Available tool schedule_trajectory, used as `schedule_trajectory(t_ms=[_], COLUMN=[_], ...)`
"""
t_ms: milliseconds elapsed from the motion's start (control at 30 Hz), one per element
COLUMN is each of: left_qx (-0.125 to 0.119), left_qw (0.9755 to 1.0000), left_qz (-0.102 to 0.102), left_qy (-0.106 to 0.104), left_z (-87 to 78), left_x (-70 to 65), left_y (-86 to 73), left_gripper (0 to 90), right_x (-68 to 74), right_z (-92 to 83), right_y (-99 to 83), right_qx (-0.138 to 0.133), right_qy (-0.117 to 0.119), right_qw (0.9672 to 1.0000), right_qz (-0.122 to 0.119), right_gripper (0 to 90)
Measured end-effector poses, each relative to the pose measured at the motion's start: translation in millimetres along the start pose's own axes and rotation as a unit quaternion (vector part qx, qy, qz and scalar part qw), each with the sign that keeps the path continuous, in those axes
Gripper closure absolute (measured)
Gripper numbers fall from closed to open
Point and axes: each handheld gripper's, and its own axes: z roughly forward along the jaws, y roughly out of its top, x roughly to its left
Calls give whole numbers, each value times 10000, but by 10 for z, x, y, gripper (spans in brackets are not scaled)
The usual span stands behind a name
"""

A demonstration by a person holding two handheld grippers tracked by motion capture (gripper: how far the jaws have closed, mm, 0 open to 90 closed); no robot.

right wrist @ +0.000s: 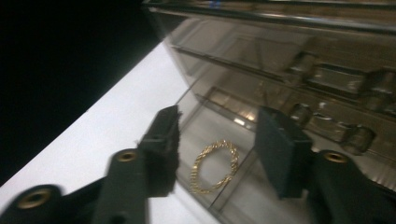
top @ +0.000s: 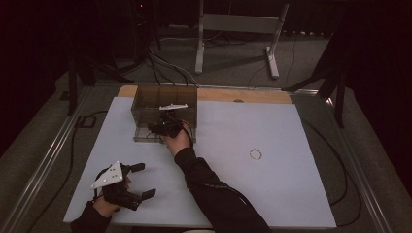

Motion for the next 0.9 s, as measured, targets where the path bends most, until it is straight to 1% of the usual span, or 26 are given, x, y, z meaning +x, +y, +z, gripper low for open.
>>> schedule_trajectory(t_ms=[33,67,100,133,233,267,300,333,367,400,433,467,600,733,767,800,833,900], left_qx=[0,-27,-27,-33,-15,-28,-28,-27,-27,-7,-21,-30,-18,11,11,25,15,34], left_qw=[10000,10000,10000,10000,10000,10000,10000,10000,10000,10000,10000,10000,10000,10000,10000,10000,10000,10000], left_qz=[0,-13,-13,-2,2,2,2,-2,-2,2,-4,-12,8,15,15,32,24,32], left_qy=[0,5,5,11,14,15,15,13,13,7,12,8,4,-4,-4,-1,-3,8], left_z=[0,2,2,-3,-1,-1,-1,2,2,5,6,4,8,20,20,25,26,27], left_x=[0,-2,-2,-6,-5,-2,-2,-3,-3,2,4,5,-6,-11,-11,-13,-13,-15], left_y=[0,6,6,7,7,12,12,7,7,6,8,8,10,8,8,12,13,10], left_gripper=[5,5,5,5,5,5,5,5,5,5,5,5,5,5,5,5,5,5], right_x=[0,20,20,22,19,16,16,8,8,7,-1,-10,-46,-103,-103,-118,-151,-196], right_z=[0,-33,-33,-62,-86,-123,-123,-173,-173,-196,-260,-293,-428,-590,-590,-635,-727,-821], right_y=[0,0,0,-11,-22,-35,-35,-58,-58,-69,-98,-113,-185,-243,-243,-255,-275,-297], right_qx=[0,11,11,39,45,44,44,88,88,93,73,66,110,151,151,144,142,107], right_qy=[0,24,24,128,154,227,227,482,482,542,634,676,681,617,617,606,551,519], right_qw=[10000,9999,9999,9998,9998,9995,9995,9985,9985,9981,9974,9971,9968,9969,9969,9969,9970,9974], right_qz=[0,-106,-106,-115,-126,-191,-191,-248,-248,-281,-331,-341,-410,-463,-463,-472,-523,-494], right_gripper=[481,439,439,388,378,309,309,249,249,227,214,210,201,192,192,191,186,184])
